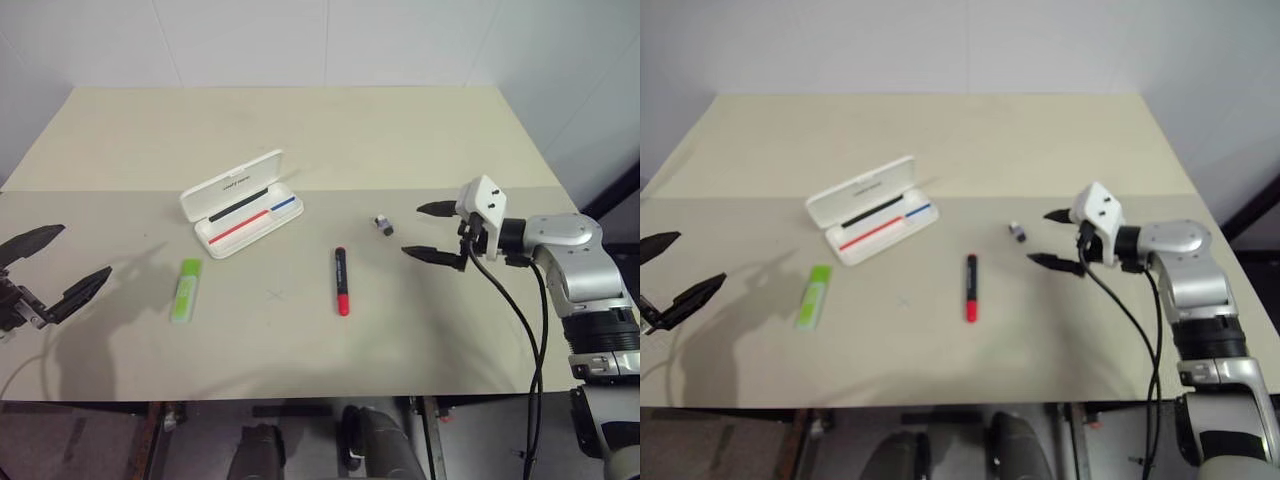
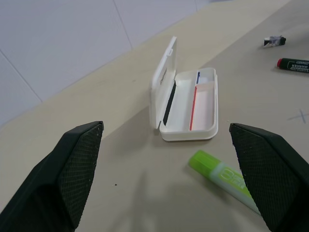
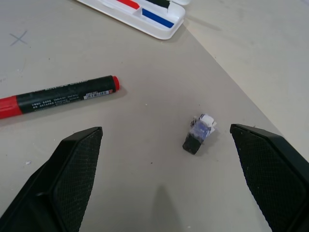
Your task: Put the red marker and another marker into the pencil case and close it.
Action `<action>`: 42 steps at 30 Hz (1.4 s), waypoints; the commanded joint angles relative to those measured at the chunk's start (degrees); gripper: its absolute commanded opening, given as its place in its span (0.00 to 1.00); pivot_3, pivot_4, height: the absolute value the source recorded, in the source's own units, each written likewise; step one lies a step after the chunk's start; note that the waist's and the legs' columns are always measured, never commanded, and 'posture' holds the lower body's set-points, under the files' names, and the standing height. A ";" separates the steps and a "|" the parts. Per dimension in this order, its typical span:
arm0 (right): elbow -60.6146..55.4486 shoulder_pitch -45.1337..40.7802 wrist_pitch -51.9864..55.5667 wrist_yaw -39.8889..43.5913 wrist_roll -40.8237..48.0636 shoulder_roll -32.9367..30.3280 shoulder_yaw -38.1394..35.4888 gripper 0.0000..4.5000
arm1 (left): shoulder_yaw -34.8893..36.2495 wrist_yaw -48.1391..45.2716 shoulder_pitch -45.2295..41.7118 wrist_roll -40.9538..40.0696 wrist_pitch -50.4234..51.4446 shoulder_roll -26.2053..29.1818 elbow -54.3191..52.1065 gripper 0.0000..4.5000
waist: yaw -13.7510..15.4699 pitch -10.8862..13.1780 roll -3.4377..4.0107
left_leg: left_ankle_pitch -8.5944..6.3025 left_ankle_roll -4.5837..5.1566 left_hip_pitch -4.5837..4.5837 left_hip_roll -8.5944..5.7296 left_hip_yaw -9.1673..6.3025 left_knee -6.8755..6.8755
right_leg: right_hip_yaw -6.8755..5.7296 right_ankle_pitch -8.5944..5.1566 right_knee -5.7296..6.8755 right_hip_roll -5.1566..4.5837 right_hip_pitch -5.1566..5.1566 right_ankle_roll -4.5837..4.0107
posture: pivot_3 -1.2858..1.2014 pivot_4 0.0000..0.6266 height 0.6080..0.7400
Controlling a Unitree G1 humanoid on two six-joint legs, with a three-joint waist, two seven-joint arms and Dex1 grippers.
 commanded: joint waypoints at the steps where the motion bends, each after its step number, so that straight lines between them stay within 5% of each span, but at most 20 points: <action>1: -4.00 0.58 0.62 -1.26 1.89 0.19 -2.24 1.00 | -0.02 -0.80 -1.78 -0.40 -0.35 2.08 1.17 0.99 | -0.02 0.00 0.00 | 0.00 0.00 0.03 0.00 0.04 -0.01 | 0.04 0.01 0.00 0.00 0.00 0.00 | 0.52 0.24 1.00; 12: -12.04 4.57 4.94 -4.44 4.27 0.40 -2.90 1.00 | -7.00 -0.50 -8.24 1.57 -0.65 1.82 3.37 0.99 | 0.02 -0.02 -0.05 | -0.04 0.06 0.19 0.00 0.40 -0.02 | 0.39 0.11 -0.01 0.05 0.00 0.12 | 0.52 0.24 1.00; 26: -36.26 19.14 13.82 -9.52 15.51 4.10 -3.10 1.00 | -21.34 2.57 -13.52 2.28 7.40 -4.76 -1.13 0.99 | 0.34 -0.10 -0.25 | -0.08 0.13 0.22 -0.02 0.47 0.08 | 0.55 0.20 -0.02 0.08 0.03 0.22 | 0.52 0.24 1.00; 42: -35.10 20.64 11.61 -11.58 14.16 3.60 -4.38 1.00 | -35.36 -3.05 -33.96 13.40 6.28 -7.38 22.95 0.99 | 0.31 -0.08 -0.45 | -0.05 0.21 0.14 -0.02 0.57 0.33 | 0.67 0.43 -0.07 0.24 0.04 0.27 | 0.52 0.24 1.00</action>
